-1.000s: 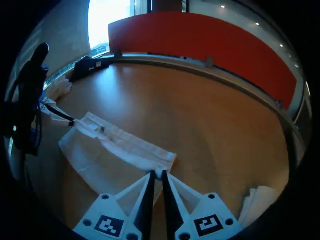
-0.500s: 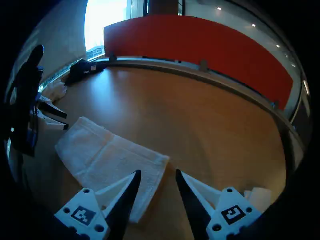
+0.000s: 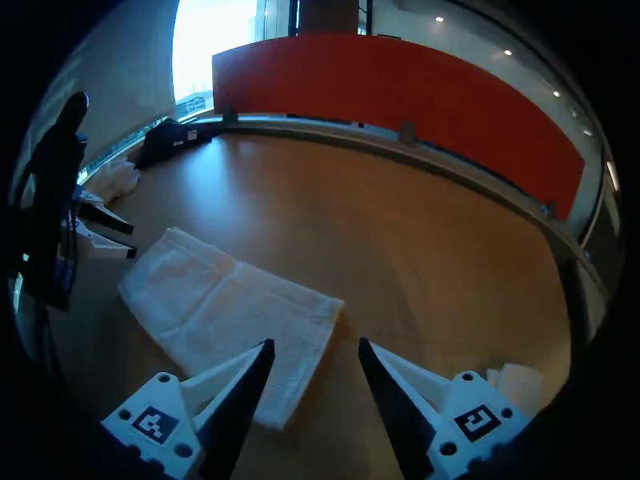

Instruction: Fold towel

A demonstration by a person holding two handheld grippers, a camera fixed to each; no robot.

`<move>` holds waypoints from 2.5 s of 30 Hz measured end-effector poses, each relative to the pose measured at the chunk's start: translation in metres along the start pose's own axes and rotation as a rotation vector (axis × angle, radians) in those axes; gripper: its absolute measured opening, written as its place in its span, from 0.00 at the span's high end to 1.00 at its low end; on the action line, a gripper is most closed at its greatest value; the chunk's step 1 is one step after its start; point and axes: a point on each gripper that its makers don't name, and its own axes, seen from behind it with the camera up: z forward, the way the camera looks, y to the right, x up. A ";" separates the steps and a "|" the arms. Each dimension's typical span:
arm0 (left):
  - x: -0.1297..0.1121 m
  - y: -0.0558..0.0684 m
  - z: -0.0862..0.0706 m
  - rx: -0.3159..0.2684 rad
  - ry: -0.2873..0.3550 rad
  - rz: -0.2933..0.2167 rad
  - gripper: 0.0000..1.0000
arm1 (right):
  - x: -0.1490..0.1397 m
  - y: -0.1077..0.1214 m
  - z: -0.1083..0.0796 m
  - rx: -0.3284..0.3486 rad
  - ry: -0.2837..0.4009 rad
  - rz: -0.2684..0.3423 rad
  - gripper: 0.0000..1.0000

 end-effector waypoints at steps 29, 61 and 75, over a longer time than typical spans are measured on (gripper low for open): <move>-0.044 0.004 -0.043 0.022 0.001 -0.064 0.08 | -0.041 -0.021 -0.043 -0.003 -0.021 0.014 0.19; -0.048 0.009 -0.055 0.026 0.015 -0.058 0.08 | -0.047 -0.021 -0.054 -0.006 -0.018 0.002 0.19; -0.049 0.011 -0.055 0.024 0.015 -0.051 0.08 | -0.049 -0.019 -0.054 -0.007 -0.017 -0.001 0.19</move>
